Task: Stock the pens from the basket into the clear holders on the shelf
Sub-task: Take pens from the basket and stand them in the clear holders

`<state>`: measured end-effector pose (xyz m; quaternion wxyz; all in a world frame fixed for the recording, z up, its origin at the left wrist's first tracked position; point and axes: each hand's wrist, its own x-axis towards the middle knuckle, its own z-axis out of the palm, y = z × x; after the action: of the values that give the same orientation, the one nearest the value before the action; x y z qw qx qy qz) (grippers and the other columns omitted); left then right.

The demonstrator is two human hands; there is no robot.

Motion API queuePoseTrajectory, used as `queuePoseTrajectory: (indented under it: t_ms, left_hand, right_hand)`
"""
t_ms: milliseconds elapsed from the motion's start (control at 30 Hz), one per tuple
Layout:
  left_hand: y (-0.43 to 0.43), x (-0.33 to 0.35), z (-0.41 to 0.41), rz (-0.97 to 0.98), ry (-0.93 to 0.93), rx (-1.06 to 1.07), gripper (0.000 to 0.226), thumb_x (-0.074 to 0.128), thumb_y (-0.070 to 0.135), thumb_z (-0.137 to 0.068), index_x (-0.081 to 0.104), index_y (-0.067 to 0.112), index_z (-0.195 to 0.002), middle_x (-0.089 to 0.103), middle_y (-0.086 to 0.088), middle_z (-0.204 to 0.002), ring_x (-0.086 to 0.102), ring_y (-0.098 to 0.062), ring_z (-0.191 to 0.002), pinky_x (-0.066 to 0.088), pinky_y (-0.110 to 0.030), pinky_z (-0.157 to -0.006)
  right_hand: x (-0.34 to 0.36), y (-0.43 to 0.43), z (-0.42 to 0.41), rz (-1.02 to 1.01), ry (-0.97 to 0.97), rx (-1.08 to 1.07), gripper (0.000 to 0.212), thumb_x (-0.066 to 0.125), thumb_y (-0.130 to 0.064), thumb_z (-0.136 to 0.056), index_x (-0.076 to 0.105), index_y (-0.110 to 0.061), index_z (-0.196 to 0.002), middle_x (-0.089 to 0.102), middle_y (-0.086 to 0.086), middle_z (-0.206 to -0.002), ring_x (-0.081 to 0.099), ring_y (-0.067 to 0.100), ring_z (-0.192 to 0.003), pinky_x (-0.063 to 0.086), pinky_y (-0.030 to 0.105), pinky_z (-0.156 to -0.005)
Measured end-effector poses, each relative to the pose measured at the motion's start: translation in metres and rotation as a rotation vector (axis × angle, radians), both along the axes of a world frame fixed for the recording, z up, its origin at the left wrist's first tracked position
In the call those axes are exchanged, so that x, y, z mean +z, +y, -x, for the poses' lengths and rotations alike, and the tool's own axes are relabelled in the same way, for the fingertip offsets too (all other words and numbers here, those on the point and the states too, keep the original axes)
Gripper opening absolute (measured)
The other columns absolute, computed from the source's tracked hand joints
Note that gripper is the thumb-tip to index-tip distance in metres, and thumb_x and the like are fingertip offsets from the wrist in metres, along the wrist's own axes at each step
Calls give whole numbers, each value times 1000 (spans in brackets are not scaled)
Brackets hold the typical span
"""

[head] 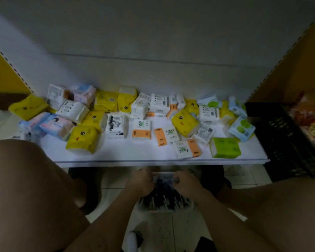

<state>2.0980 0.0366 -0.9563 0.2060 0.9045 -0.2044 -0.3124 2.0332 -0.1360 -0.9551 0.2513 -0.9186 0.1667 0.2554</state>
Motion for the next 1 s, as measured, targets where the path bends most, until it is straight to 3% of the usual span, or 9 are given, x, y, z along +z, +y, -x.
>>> queuePoseTrajectory:
  t_ms: [200, 267, 333, 400, 500, 667, 733, 800, 1000]
  left_hand:
    - [1, -50, 10, -122, 161, 39, 22, 54, 30, -90, 63, 11, -99, 63, -8, -93, 62, -24, -88, 48, -31, -71]
    - [0, -67, 12, -140, 206, 35, 21, 53, 29, -90, 63, 11, -95, 62, -7, -92, 61, -23, -86, 47, -31, -71]
    - [0, -88, 13, -156, 252, 18, 26, 55, 33, -89, 62, 11, -100, 64, -8, -97, 62, -25, -90, 49, -33, -75]
    - [1, -105, 17, -162, 280, 18, 32, 56, 39, -88, 61, 13, -107, 65, -7, -103, 62, -25, -92, 49, -31, -74]
    - [4, -125, 21, -208, 270, 15, 29, 53, 32, -89, 61, 9, -102, 64, -13, -103, 61, -30, -91, 52, -34, -72]
    - [5, -141, 30, -243, 220, 23, 24, 51, 23, -89, 63, 6, -101, 59, -19, -113, 57, -37, -99, 51, -37, -76]
    - [-2, -141, 28, -232, 244, 27, 24, 50, 22, -91, 62, 6, -104, 61, -17, -112, 58, -36, -100, 49, -35, -78]
    - [-9, -141, 25, -242, 268, 24, 25, 49, 20, -92, 61, 5, -108, 62, -17, -110, 59, -35, -99, 49, -35, -77]
    - [-18, -144, 17, -270, 384, 20, 26, 49, 17, -94, 64, -2, -104, 65, -19, -108, 61, -31, -100, 46, -30, -81]
  right_hand:
    - [-36, -7, 0, -61, 173, 44, 22, 48, -18, -95, 42, -23, -75, 43, -2, -72, 43, 14, -63, 41, 29, -62]
    - [-44, -11, -1, -58, 229, 44, 9, 47, -13, -95, 54, -13, -89, 54, 8, -86, 51, 21, -71, 38, 24, -59]
    - [-51, -16, -5, -52, 286, 45, 24, 46, -12, -97, 59, 0, -113, 60, 18, -110, 46, 14, -67, 38, 19, -57]
    - [-60, -20, -9, -55, 313, 45, 29, 45, -12, -98, 59, 3, -120, 60, 22, -113, 38, 9, -60, 41, 24, -61]
    - [-78, -12, -9, -79, 341, 22, 23, 45, -13, -99, 61, 1, -107, 55, 20, -96, 45, 15, -64, 47, 37, -74]
    - [-103, 21, 0, -79, 436, 71, 23, 46, -13, -99, 53, -11, -78, 40, 1, -69, 35, 10, -58, 39, 27, -67]
    - [-114, 32, 0, -69, 461, 112, 20, 44, -13, -100, 61, -8, -110, 54, 6, -86, 51, 18, -74, 45, 32, -79]
    - [-118, 37, 0, -55, 430, 153, 37, 45, -14, -99, 50, -11, -136, 53, 13, -127, 54, 29, -113, 45, 38, -98]
    - [-133, 46, 21, 21, 357, 246, 49, 43, -18, -99, 35, -13, -148, 33, 14, -150, 37, 30, -135, 35, 40, -110]
